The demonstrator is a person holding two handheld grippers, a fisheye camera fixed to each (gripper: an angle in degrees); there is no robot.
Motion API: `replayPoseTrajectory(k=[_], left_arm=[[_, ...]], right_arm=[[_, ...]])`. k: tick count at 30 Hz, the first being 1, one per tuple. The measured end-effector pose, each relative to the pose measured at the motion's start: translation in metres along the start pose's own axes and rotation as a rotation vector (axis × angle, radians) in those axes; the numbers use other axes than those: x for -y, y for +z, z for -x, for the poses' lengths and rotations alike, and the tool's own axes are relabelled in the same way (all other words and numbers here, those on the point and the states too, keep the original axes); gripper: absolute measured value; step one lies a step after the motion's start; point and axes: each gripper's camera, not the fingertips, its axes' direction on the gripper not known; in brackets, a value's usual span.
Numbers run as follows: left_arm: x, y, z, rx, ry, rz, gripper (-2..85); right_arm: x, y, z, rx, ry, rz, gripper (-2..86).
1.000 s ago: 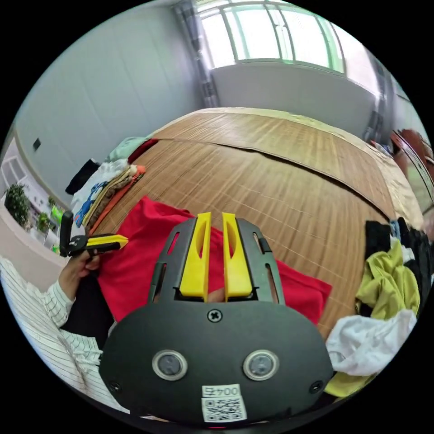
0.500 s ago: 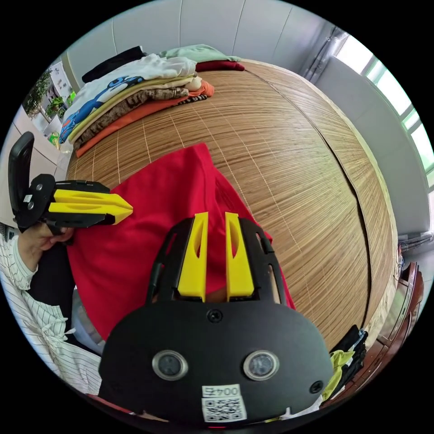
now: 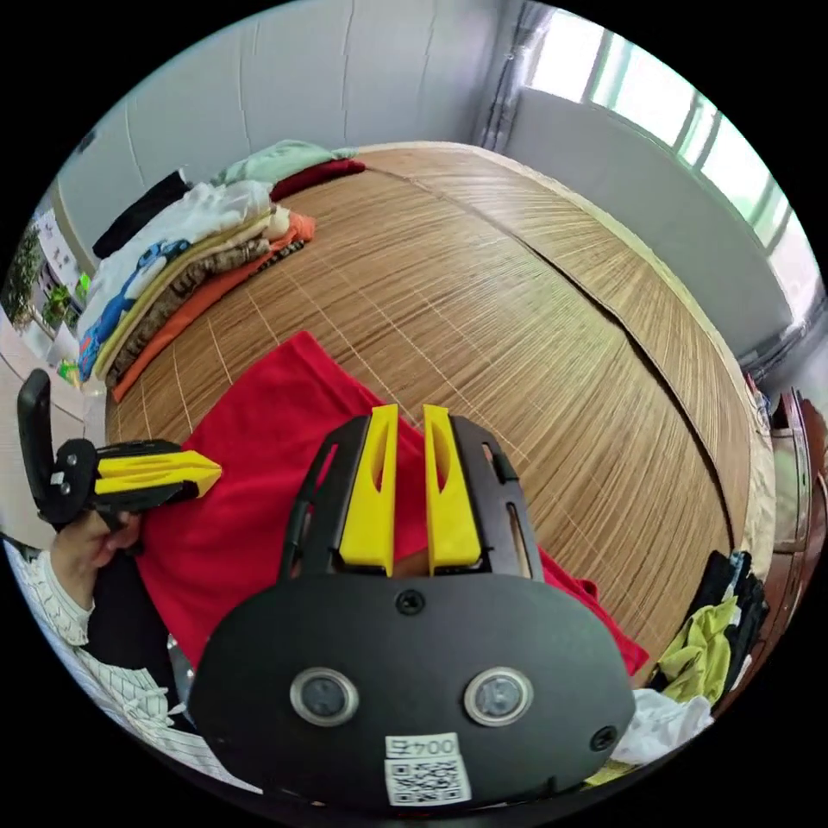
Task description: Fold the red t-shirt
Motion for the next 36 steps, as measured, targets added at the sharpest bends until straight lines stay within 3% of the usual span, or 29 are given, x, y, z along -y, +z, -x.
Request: replayPoseTrajectory(k=[7, 15, 19, 23, 28, 32, 36], left_arm=[[-0.012, -0.014, -0.011, -0.078, 0.003, -0.072, 0.3], [-0.067, -0.059, -0.023, -0.337, -0.093, -0.138, 0.3], [-0.112, -0.062, -0.054, -0.164, -0.03, -0.064, 0.4], [-0.13, -0.046, -0.087, -0.018, 0.029, 0.03, 0.9], [-0.175, -0.072, -0.213, -0.082, 0.326, -0.187, 5.1], [-0.2, -0.045, -0.302, -0.159, 0.487, -0.149, 9.1], [-0.228, -0.012, -0.404, -0.181, 0.656, -0.109, 11.0]], right_arm=[[-0.144, -0.134, -0.088, 0.148, 0.387, -0.227, -0.2], [-0.4, -0.22, -0.07, 0.002, 0.572, -0.028, -0.7], [-0.496, -0.231, -0.085, 0.077, 0.768, -0.104, -0.3], [-0.545, -0.213, -0.125, 0.127, 0.978, -0.043, 2.9], [-0.613, -0.221, -0.164, 0.293, 1.246, -0.17, 10.0], [-0.654, -0.199, -0.187, 0.541, 1.383, -0.25, 10.4], [-0.668, -0.184, -0.198, 0.605, 1.428, -0.272, 10.2]])
